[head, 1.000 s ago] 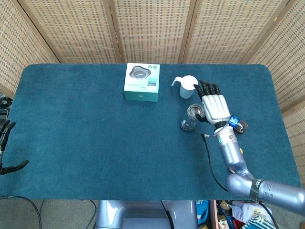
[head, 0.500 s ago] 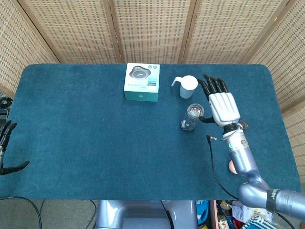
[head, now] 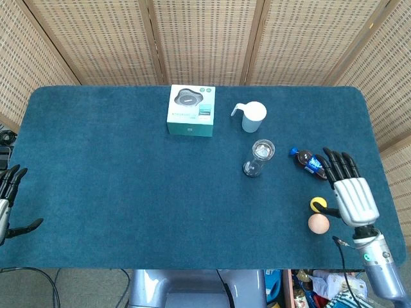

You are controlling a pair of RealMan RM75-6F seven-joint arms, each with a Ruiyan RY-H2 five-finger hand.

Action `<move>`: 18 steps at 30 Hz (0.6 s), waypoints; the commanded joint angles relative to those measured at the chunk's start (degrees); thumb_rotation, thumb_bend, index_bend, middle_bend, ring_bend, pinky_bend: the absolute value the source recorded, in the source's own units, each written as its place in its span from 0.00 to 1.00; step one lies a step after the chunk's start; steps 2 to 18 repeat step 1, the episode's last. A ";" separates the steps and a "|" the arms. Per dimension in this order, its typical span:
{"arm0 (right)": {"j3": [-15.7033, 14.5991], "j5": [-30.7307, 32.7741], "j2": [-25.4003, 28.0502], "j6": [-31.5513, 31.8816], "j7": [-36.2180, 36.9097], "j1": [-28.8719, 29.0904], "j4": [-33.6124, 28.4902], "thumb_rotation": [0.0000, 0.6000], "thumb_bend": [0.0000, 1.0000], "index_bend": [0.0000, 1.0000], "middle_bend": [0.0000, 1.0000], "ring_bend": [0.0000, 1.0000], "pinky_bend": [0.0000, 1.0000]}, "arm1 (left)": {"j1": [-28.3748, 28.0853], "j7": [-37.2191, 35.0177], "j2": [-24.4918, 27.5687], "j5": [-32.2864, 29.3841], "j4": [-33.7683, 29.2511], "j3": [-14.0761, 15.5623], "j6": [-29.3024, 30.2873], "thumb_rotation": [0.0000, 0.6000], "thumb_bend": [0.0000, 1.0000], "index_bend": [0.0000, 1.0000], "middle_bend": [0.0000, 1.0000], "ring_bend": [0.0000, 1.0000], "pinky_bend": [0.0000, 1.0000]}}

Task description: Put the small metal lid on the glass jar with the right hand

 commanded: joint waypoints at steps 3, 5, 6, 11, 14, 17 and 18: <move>-2.29 -3.80 -4.15 5.35 0.37 -4.71 5.91 1.00 0.00 0.00 0.00 0.00 0.00 | -0.05 -0.21 0.13 -0.18 0.08 -0.01 -0.22 1.00 0.08 0.00 0.00 0.00 0.00; -2.29 -3.80 -4.15 5.35 0.37 -4.71 5.91 1.00 0.00 0.00 0.00 0.00 0.00 | -0.05 -0.21 0.13 -0.18 0.08 -0.01 -0.22 1.00 0.08 0.00 0.00 0.00 0.00; -2.29 -3.80 -4.15 5.35 0.37 -4.71 5.91 1.00 0.00 0.00 0.00 0.00 0.00 | -0.05 -0.21 0.13 -0.18 0.08 -0.01 -0.22 1.00 0.08 0.00 0.00 0.00 0.00; -2.29 -3.80 -4.15 5.35 0.37 -4.71 5.91 1.00 0.00 0.00 0.00 0.00 0.00 | -0.05 -0.21 0.13 -0.18 0.08 -0.01 -0.22 1.00 0.08 0.00 0.00 0.00 0.00; -2.29 -3.80 -4.15 5.35 0.37 -4.71 5.91 1.00 0.00 0.00 0.00 0.00 0.00 | -0.05 -0.21 0.13 -0.18 0.08 -0.01 -0.22 1.00 0.08 0.00 0.00 0.00 0.00; -2.29 -3.80 -4.15 5.35 0.37 -4.71 5.91 1.00 0.00 0.00 0.00 0.00 0.00 | -0.05 -0.21 0.13 -0.18 0.08 -0.01 -0.22 1.00 0.08 0.00 0.00 0.00 0.00; -2.29 -3.80 -4.15 5.35 0.37 -4.71 5.91 1.00 0.00 0.00 0.00 0.00 0.00 | -0.05 -0.21 0.13 -0.18 0.08 -0.01 -0.22 1.00 0.08 0.00 0.00 0.00 0.00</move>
